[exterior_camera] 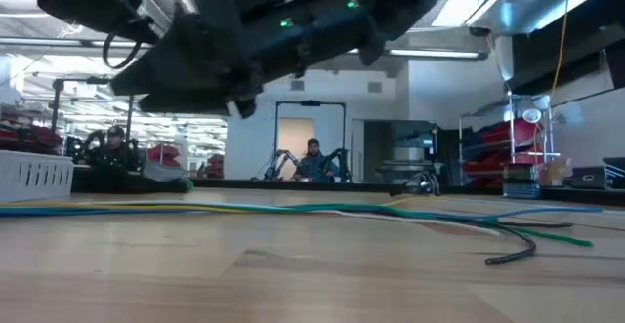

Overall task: Ziptie cables
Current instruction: Put the black zip tie on the cable wires

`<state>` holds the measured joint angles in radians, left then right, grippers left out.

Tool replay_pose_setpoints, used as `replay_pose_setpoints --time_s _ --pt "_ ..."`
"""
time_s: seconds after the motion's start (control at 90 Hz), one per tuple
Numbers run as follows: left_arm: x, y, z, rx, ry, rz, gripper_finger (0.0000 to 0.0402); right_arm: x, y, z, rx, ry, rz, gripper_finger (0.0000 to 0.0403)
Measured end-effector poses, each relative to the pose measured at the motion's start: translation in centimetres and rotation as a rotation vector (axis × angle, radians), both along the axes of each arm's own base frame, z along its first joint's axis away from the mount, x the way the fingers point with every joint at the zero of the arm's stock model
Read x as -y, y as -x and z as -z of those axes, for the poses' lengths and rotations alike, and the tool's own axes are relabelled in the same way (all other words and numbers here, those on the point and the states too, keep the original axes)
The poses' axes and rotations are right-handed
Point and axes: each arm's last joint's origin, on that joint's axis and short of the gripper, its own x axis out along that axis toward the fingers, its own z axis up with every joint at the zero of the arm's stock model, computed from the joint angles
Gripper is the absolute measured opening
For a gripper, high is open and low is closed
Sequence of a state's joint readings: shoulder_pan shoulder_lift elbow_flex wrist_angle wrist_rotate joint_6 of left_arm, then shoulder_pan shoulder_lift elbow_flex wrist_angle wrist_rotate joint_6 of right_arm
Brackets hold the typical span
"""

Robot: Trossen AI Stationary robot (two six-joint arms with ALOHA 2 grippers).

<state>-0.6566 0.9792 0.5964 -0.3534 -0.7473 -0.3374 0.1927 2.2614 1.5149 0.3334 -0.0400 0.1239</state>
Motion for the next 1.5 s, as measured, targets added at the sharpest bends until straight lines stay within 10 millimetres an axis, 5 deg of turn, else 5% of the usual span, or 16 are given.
replay_pose_setpoints --time_s 0.178,0.378,1.067,1.5 --pt "0.6 0.2 0.3 -0.004 0.043 -0.002 0.0 -0.6 -1.1 1.3 0.005 0.006 -0.041 0.0266" --pt "1.0 0.3 0.5 0.001 0.034 -0.01 0.0 -0.9 -1.5 3.6 -0.035 0.023 -0.051 0.0262" --pt "0.9 0.3 0.5 -0.003 -0.001 0.007 0.0 -2.7 -1.6 2.9 0.04 0.147 -0.121 0.0243" --pt "1.0 0.3 0.5 -0.004 0.0 0.008 0.0 -2.5 -1.1 4.9 -0.12 0.177 -0.139 0.0243"
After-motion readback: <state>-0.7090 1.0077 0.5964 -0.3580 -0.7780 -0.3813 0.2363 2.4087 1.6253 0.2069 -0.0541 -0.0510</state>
